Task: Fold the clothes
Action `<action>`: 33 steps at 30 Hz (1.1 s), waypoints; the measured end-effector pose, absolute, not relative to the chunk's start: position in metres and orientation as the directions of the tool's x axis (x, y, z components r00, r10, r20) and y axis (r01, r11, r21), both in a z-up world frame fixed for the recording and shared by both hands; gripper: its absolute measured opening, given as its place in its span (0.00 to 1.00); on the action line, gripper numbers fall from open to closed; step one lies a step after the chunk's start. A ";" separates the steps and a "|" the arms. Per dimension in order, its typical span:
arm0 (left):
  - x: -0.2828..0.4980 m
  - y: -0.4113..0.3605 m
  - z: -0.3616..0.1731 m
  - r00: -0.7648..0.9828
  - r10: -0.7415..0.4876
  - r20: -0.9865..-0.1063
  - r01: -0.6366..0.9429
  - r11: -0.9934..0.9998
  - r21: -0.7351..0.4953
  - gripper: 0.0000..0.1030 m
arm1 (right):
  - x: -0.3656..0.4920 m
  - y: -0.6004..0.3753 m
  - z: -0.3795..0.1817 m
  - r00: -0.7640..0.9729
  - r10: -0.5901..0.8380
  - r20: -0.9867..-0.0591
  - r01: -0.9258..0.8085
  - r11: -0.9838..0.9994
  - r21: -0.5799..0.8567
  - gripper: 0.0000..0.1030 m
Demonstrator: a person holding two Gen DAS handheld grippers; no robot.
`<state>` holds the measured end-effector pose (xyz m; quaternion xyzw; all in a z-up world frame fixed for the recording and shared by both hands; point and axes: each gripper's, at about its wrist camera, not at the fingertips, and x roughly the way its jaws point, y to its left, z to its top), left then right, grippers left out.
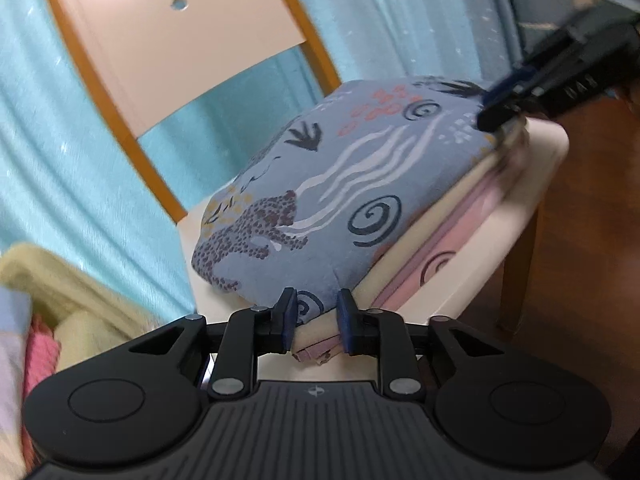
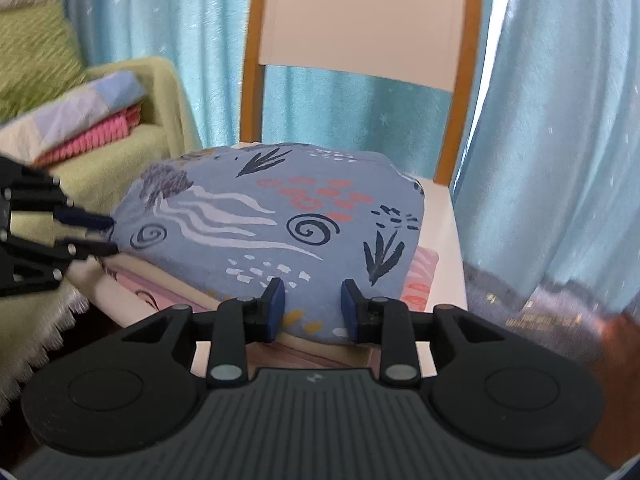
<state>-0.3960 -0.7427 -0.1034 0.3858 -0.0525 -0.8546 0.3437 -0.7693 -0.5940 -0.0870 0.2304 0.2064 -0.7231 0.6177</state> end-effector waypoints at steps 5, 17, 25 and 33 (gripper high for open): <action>-0.385 -0.733 -0.093 -0.458 -0.624 -0.633 0.647 -0.722 0.243 0.49 | -0.758 -0.573 -0.072 -0.160 -0.789 -0.594 0.983 -0.185 -0.018 0.46; -0.350 -0.637 -0.047 -0.462 -0.645 -0.608 0.831 -0.555 -0.042 0.97 | -0.706 -0.492 -0.041 -0.199 -0.765 -0.612 0.943 -0.319 0.092 0.99; -0.333 -0.580 -0.021 -0.425 -0.704 -0.568 0.874 -0.484 -0.054 1.00 | -0.685 -0.450 -0.017 -0.246 -0.740 -0.627 0.916 -0.389 0.100 0.99; -0.326 -0.554 -0.002 -0.426 -0.707 -0.565 0.876 -0.479 -0.061 1.00 | -0.670 -0.430 -0.006 -0.235 -0.746 -0.623 0.918 -0.381 0.109 0.99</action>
